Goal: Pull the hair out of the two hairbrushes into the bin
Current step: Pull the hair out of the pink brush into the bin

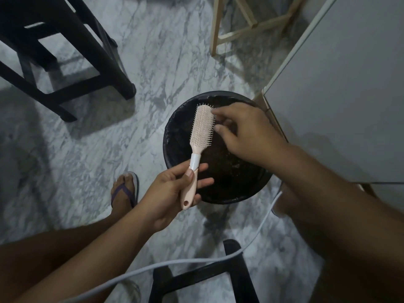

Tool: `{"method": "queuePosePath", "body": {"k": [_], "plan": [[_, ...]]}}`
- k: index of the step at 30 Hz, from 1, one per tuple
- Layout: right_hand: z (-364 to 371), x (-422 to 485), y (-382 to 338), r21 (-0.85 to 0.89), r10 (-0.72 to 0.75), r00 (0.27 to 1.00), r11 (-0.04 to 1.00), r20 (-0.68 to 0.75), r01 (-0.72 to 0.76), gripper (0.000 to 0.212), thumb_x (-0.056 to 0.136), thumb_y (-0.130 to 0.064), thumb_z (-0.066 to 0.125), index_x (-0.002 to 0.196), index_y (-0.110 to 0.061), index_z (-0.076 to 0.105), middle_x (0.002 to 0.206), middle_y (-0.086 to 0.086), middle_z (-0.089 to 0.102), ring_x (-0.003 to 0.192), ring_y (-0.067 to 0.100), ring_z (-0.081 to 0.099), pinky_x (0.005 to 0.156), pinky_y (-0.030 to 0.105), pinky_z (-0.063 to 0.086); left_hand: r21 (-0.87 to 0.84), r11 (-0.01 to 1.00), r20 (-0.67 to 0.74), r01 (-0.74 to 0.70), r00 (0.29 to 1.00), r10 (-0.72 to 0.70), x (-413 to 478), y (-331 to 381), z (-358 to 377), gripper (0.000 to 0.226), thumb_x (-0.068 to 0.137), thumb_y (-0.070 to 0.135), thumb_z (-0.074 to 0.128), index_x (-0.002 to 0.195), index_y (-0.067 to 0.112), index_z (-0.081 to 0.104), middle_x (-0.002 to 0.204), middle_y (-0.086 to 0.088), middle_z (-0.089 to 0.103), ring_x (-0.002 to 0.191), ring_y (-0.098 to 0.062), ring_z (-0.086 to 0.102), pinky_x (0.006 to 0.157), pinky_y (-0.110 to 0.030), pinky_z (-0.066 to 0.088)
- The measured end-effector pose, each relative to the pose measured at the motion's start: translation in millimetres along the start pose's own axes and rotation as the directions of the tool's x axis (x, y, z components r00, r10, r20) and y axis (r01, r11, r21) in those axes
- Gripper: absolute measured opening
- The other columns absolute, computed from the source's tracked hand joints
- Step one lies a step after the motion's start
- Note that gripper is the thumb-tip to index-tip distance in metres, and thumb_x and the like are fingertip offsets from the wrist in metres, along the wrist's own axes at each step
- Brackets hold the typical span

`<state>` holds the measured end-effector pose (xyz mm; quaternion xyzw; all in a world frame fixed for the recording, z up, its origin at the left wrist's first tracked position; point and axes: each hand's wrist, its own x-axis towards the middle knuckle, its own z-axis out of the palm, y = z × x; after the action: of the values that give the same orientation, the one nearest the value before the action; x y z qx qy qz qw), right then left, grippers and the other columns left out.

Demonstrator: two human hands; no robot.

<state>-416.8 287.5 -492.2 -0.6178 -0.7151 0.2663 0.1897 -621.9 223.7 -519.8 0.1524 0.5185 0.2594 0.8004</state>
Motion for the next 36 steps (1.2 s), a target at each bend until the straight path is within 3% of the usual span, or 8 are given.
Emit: {"method": "queuePosePath", "body": {"k": [6,11,16,20,25,30,34,36], "plan": [[20,0,-3,-0.151,-0.014,0.997,0.989,-0.080,0.001,0.045,0.089,-0.040,0.068,0.130,-0.020,0.063,0.115,0.003,0.059,0.112,0.024,0.056,0.086,0.041,0.054,0.082,0.995,0.028,-0.058,0.998,0.056,-1,-1,2,0.038,0.105,0.007,0.044,0.136,0.022,0.060,0.126,0.004,0.073,0.111,-0.022,0.073,0.065,-0.030,0.052],[26,3,-4,-0.174,-0.111,0.960,0.983,-0.256,0.067,0.022,0.084,-0.032,0.074,0.102,-0.020,0.078,0.085,0.003,0.064,0.082,0.027,0.062,0.061,0.038,0.054,0.156,0.979,0.050,-0.133,0.991,0.127,-3,1,0,0.039,0.104,0.009,0.046,0.137,0.026,0.058,0.128,0.004,0.072,0.113,-0.023,0.072,0.066,-0.030,0.053],[35,5,-3,-0.237,-0.198,0.941,0.962,-0.275,0.133,0.014,0.087,-0.025,0.068,0.090,-0.014,0.076,0.078,0.005,0.061,0.073,0.028,0.059,0.059,0.040,0.047,0.091,0.989,0.059,-0.115,0.992,0.110,-4,0,1,0.040,0.104,0.008,0.044,0.140,0.020,0.056,0.127,0.002,0.072,0.111,-0.026,0.072,0.062,-0.028,0.055],[37,8,-1,-0.030,-0.113,0.947,0.994,-0.300,0.110,0.016,0.092,-0.023,0.062,0.091,-0.011,0.072,0.085,0.005,0.062,0.080,0.023,0.061,0.068,0.041,0.051,-0.024,0.995,0.078,-0.099,0.992,0.101,-4,1,6,0.041,0.100,0.009,0.047,0.139,0.016,0.057,0.129,0.000,0.072,0.108,-0.028,0.073,0.058,-0.027,0.054],[12,17,-8,0.333,0.072,0.920,0.941,-0.385,0.066,0.015,0.098,-0.012,0.060,0.092,-0.002,0.069,0.081,-0.002,0.065,0.075,0.007,0.060,0.069,0.020,0.048,-0.102,0.991,0.088,-0.082,0.992,0.091,-4,7,7,0.038,0.099,0.008,0.046,0.134,0.013,0.060,0.129,-0.003,0.072,0.105,-0.027,0.075,0.054,-0.025,0.053],[-29,22,-8,0.340,0.071,0.791,0.923,-0.607,0.178,0.017,0.100,-0.012,0.058,0.092,0.000,0.067,0.079,-0.007,0.060,0.076,-0.002,0.056,0.070,0.018,0.047,-0.080,0.992,0.053,-0.094,0.994,0.098,-3,9,1,0.038,0.104,0.005,0.041,0.138,0.011,0.057,0.128,-0.002,0.072,0.102,-0.025,0.075,0.054,-0.024,0.053],[-9,15,-2,0.150,-0.123,0.900,0.968,-0.419,0.202,0.015,0.095,-0.018,0.065,0.099,-0.005,0.072,0.096,0.004,0.070,0.092,0.015,0.064,0.082,0.040,0.053,-0.060,0.993,0.072,-0.098,0.992,0.102,-5,8,1,0.039,0.102,0.007,0.043,0.138,0.013,0.057,0.128,-0.001,0.072,0.103,-0.024,0.075,0.055,-0.024,0.053],[12,10,-3,0.006,-0.233,0.948,0.971,-0.217,0.240,0.040,0.091,-0.036,0.067,0.123,-0.011,0.068,0.129,0.011,0.063,0.121,0.025,0.057,0.100,0.047,0.048,-0.033,0.995,0.104,-0.092,0.990,0.095,-7,8,4,0.042,0.097,0.012,0.048,0.137,0.017,0.058,0.128,0.000,0.072,0.105,-0.024,0.074,0.056,-0.024,0.052]]}}
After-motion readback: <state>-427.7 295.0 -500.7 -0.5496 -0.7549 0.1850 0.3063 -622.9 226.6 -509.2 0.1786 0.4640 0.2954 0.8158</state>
